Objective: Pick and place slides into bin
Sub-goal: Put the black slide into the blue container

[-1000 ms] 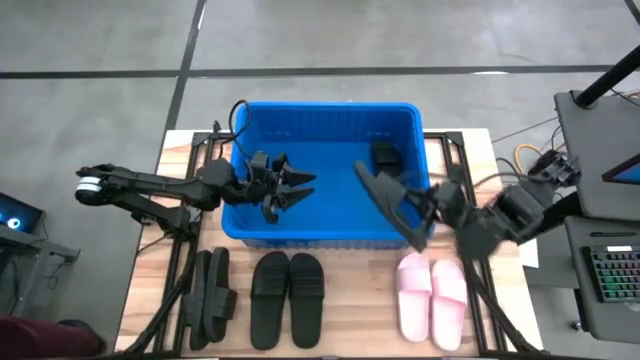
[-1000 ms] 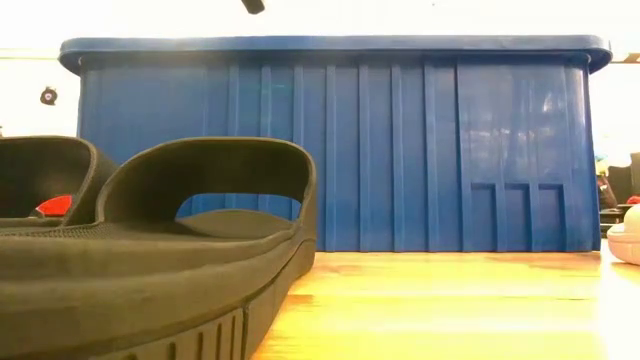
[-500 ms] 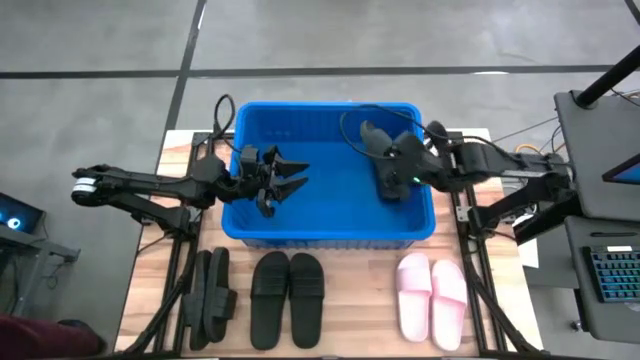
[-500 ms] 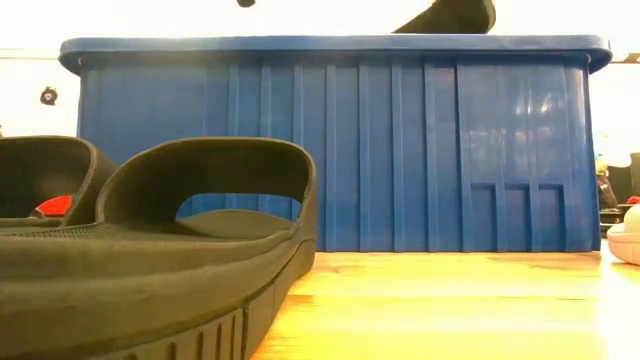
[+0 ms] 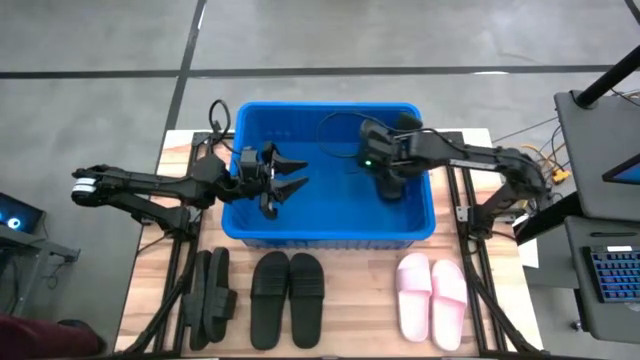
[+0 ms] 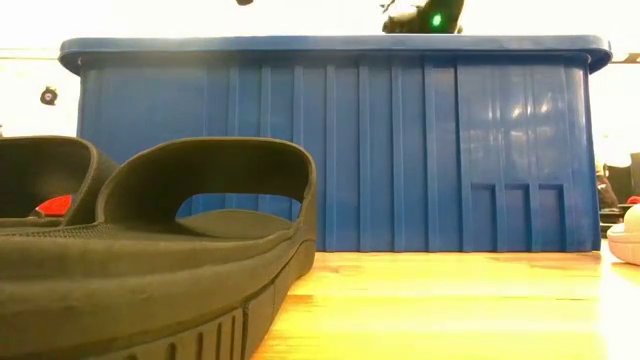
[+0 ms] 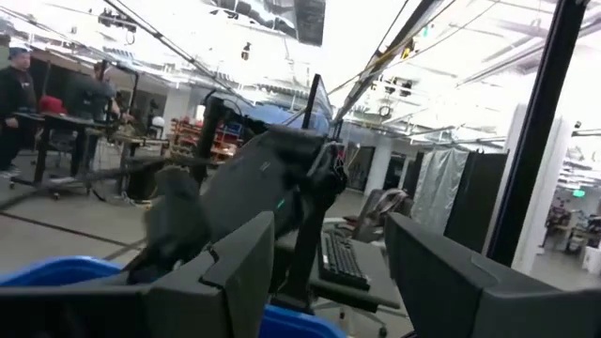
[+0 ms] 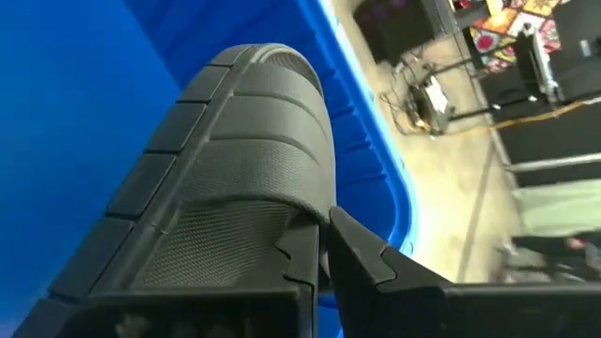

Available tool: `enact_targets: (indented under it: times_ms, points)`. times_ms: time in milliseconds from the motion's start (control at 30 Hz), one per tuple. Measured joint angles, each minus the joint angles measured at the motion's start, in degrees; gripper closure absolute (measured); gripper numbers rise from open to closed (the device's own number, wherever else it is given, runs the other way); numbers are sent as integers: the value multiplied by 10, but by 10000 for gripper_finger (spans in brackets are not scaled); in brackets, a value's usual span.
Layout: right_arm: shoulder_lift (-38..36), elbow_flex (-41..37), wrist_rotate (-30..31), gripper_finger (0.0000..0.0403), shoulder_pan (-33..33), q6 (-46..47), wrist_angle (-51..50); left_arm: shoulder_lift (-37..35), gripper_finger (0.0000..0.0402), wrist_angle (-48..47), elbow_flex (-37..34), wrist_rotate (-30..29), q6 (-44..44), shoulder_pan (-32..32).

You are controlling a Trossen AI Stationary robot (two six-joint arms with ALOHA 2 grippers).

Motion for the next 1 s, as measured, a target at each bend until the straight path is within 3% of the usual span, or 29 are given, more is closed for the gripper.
enact_targets:
  times_ms: [233,500,1000]
  points:
    - [72,0,9,392,-35,22,-58,0,212,0,0,0,0,0]
    - [138,-3,41,392,-56,20,-60,-1,212,0,0,-2,-3,0]
    - [180,-72,55,392,-62,56,-58,-1,212,0,-1,-6,-4,0]
